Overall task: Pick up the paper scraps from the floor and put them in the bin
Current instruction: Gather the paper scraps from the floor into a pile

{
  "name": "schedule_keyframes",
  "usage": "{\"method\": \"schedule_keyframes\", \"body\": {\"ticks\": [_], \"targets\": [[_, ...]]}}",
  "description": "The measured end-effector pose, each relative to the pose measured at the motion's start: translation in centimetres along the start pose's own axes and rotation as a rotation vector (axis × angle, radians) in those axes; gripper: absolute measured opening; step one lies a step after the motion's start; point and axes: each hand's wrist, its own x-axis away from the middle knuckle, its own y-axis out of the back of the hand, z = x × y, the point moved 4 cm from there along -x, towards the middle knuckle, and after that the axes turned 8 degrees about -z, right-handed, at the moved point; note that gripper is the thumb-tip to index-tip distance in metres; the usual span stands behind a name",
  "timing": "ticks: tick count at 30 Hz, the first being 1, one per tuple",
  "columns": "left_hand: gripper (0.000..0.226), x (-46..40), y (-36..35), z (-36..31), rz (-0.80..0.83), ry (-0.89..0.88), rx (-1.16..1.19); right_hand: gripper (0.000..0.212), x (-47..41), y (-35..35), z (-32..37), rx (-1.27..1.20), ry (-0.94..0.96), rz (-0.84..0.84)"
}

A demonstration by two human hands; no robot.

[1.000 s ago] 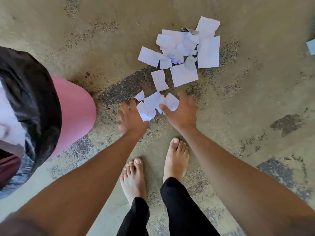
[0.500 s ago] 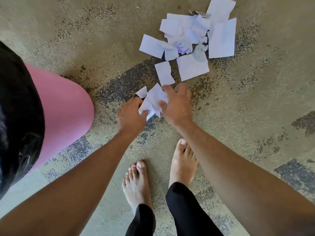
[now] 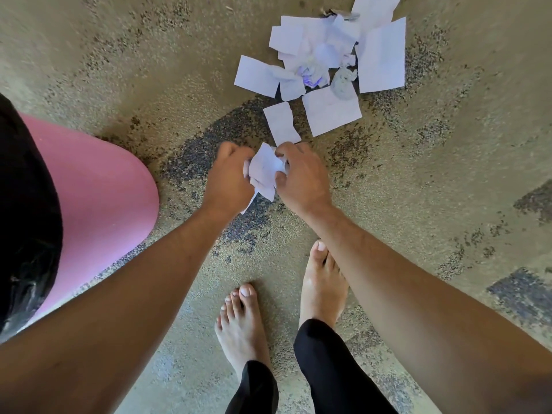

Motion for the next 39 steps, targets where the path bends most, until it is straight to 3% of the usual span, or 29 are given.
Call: {"method": "schedule_keyframes", "body": {"ticks": [3, 8, 11, 15, 21, 31, 39], "targets": [[0.017, 0.2, -0.1, -0.6, 0.004, -0.038, 0.0, 0.046, -0.2, -0.2, 0.6, -0.039, 0.001, -0.004], [0.037, -0.4, 0.1, -1.0, 0.036, 0.179, 0.227, 0.029, -0.5, 0.1, 1.6, -0.081, -0.086, 0.101], [0.026, -0.1, 0.8, -1.1, 0.053, 0.345, 0.358, 0.023, -0.1, 0.7, 1.8, -0.336, -0.287, 0.149], [0.035, 2.1, 3.7, -2.9, -0.013, 0.52, 0.517, 0.039, 1.9, 3.9, 2.5, -0.738, -0.519, 0.23], [0.033, 7.1, 9.6, -6.5, -0.093, 0.593, 0.672, 0.04, 5.3, 10.0, 4.6, -1.045, -0.681, 0.247], [0.035, 12.7, 24.2, -11.1, -0.286, 0.565, 0.789, 0.038, 6.8, 18.1, 17.2, -1.144, -0.445, 0.308], [0.033, 16.2, 35.0, -5.5, -0.54, 0.685, 0.743, 0.037, 8.6, 18.2, 30.4, -1.04, -0.309, 0.414]]}}
